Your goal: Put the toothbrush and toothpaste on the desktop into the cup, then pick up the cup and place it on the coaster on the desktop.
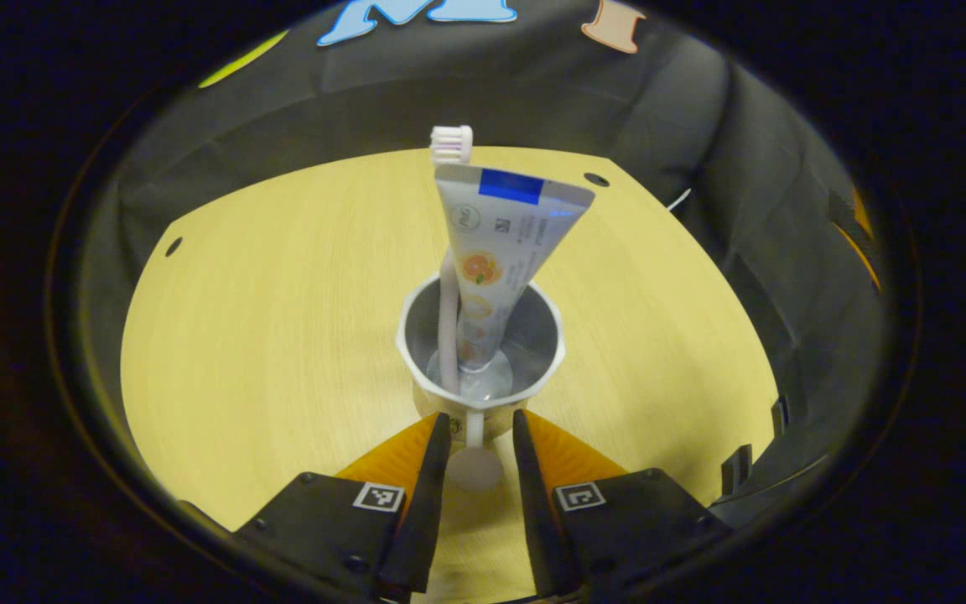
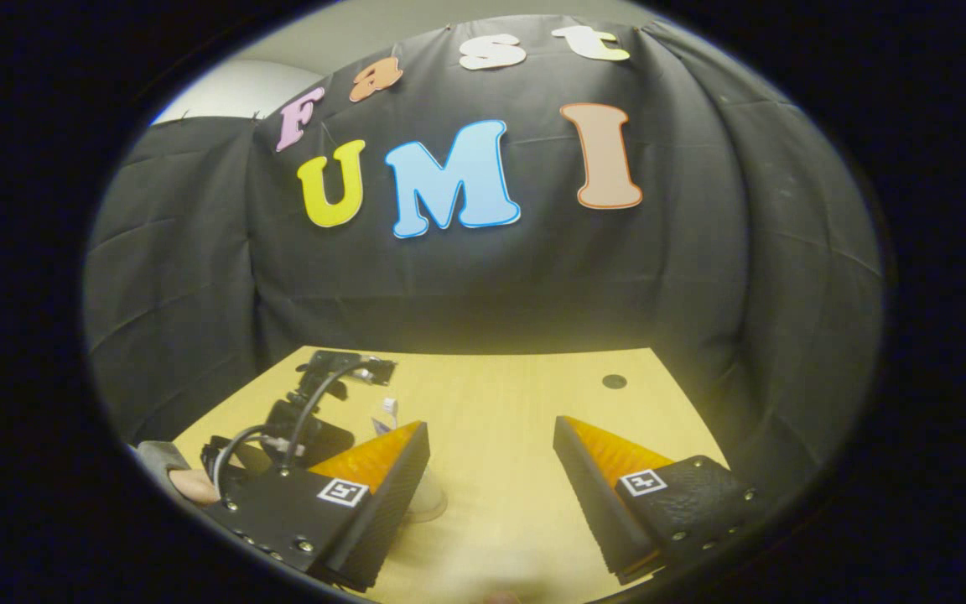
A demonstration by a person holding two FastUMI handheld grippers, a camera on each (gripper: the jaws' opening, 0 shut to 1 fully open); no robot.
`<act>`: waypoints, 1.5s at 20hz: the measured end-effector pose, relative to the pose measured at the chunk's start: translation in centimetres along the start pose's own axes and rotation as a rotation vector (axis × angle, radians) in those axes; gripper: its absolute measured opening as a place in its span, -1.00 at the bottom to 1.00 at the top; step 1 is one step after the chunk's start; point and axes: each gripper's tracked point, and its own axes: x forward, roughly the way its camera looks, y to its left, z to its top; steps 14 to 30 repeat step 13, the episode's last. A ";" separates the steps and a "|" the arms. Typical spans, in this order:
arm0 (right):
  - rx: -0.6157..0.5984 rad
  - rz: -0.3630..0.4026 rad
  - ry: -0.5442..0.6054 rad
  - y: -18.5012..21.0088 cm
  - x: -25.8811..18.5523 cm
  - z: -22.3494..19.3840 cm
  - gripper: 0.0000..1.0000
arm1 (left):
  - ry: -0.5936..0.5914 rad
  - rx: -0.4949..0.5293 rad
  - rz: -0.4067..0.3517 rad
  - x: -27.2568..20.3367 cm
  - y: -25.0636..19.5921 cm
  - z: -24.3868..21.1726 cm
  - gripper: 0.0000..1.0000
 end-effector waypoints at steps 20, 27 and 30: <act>-0.035 -0.094 -0.112 1.2 -3.1 3.8 0.87 | -0.605 0.021 0.074 -17.5 2.9 8.8 0.52; -0.035 -0.094 -0.112 1.2 -3.1 3.8 0.87 | -0.605 0.021 0.074 -17.5 2.9 8.8 0.52; -0.035 -0.094 -0.112 1.2 -3.1 3.8 0.87 | -0.605 0.021 0.074 -17.5 2.9 8.8 0.52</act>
